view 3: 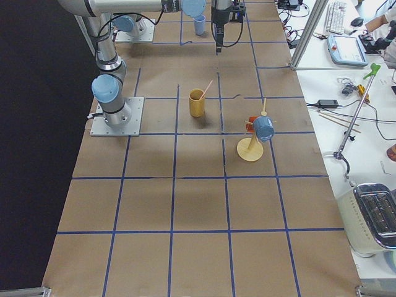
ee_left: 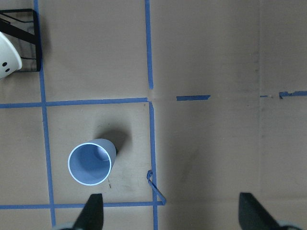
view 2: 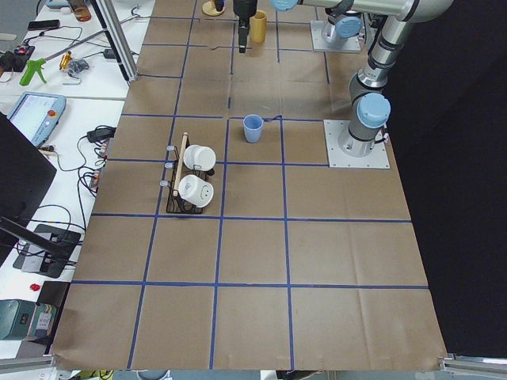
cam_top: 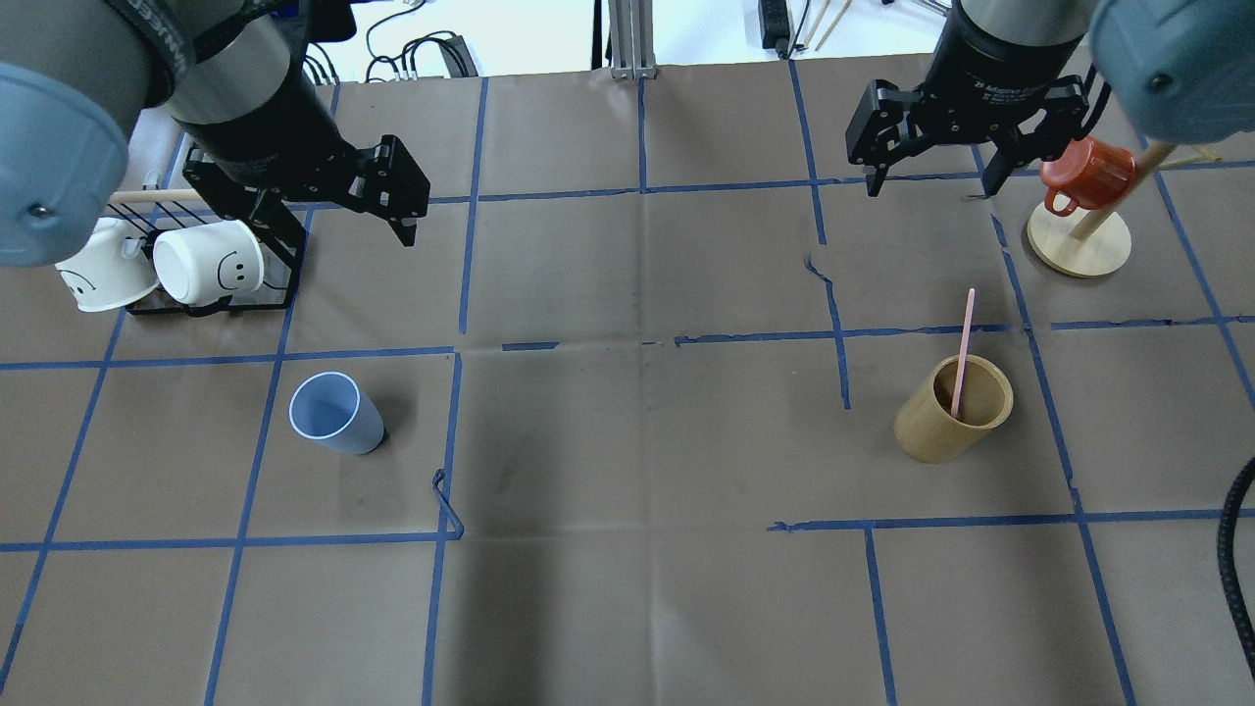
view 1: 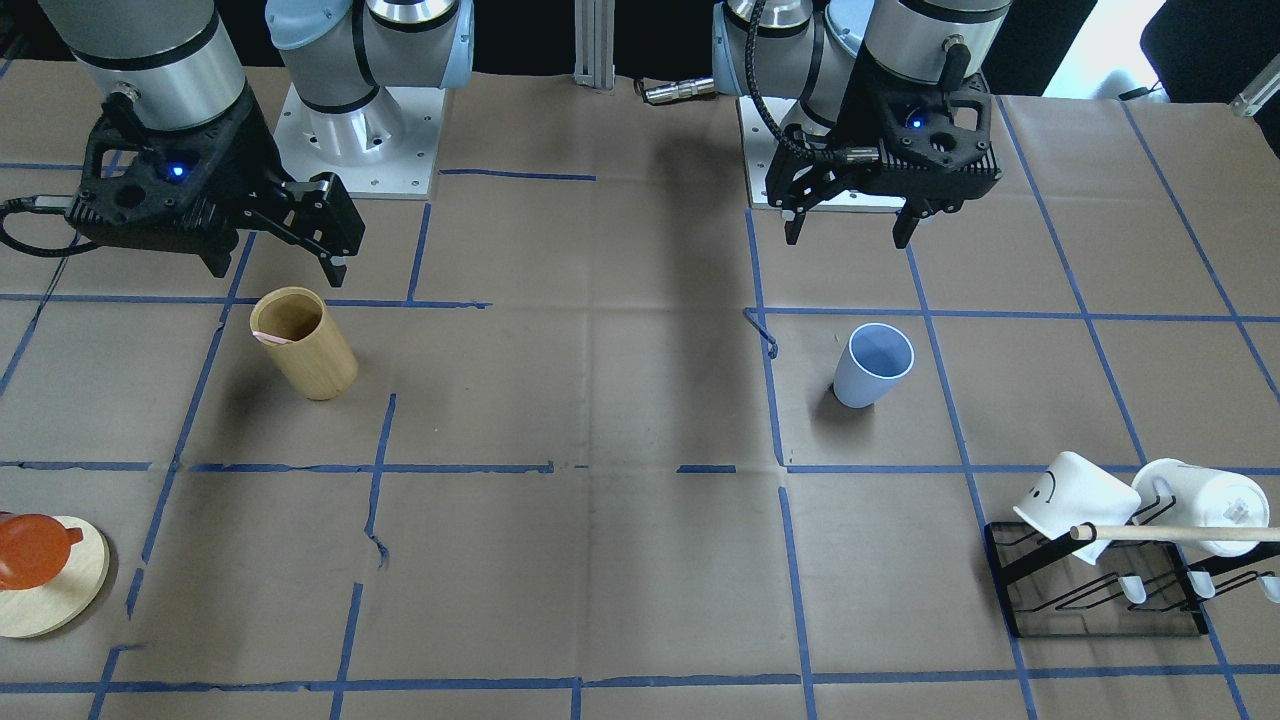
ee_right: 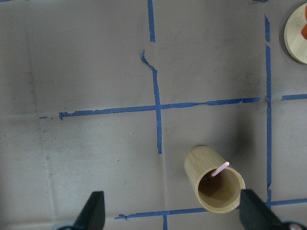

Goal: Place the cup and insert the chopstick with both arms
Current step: 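Lower the left gripper toward the light-blue cup while the right approaches the tan cup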

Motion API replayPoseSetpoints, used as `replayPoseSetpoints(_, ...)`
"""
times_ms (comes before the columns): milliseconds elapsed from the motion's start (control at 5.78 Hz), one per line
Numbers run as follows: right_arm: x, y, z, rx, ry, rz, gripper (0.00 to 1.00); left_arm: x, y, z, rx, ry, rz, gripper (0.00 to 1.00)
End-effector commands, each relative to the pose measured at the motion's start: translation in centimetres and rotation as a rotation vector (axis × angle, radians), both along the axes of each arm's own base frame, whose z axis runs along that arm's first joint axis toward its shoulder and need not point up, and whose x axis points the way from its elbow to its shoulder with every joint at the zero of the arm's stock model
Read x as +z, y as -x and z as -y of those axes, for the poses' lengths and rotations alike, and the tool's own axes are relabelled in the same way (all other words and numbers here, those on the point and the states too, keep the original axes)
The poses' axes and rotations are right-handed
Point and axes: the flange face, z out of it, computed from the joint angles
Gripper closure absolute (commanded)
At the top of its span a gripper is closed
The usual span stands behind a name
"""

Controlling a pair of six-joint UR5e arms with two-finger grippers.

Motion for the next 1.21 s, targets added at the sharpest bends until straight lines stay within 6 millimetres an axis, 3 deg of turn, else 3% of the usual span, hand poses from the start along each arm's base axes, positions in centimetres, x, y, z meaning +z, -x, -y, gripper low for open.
replayPoseSetpoints(0,-0.1,0.0,0.0,-0.009,0.001,0.000,0.00,0.1,-0.1,-0.1,0.001,-0.002,0.000,0.01)
replayPoseSetpoints(519,0.3,-0.1,-0.1,-0.008,0.006,-0.009,0.00,-0.1,-0.2,-0.1,0.001,-0.006,0.001,0.01)
replayPoseSetpoints(692,-0.1,1.3,0.0,0.046,-0.003,-0.021,0.00,-2.0,-3.4,0.8,0.028,-0.045,-0.006,0.01)
replayPoseSetpoints(865,0.4,4.7,0.1,0.100,0.000,-0.026,0.00,-4.6,-7.1,1.5,-0.008,-0.101,-0.010,0.01)
replayPoseSetpoints(1038,-0.3,8.5,0.3,0.137,-0.019,-0.019,0.00,-9.6,-8.8,0.6,0.007,-0.163,-0.017,0.01)
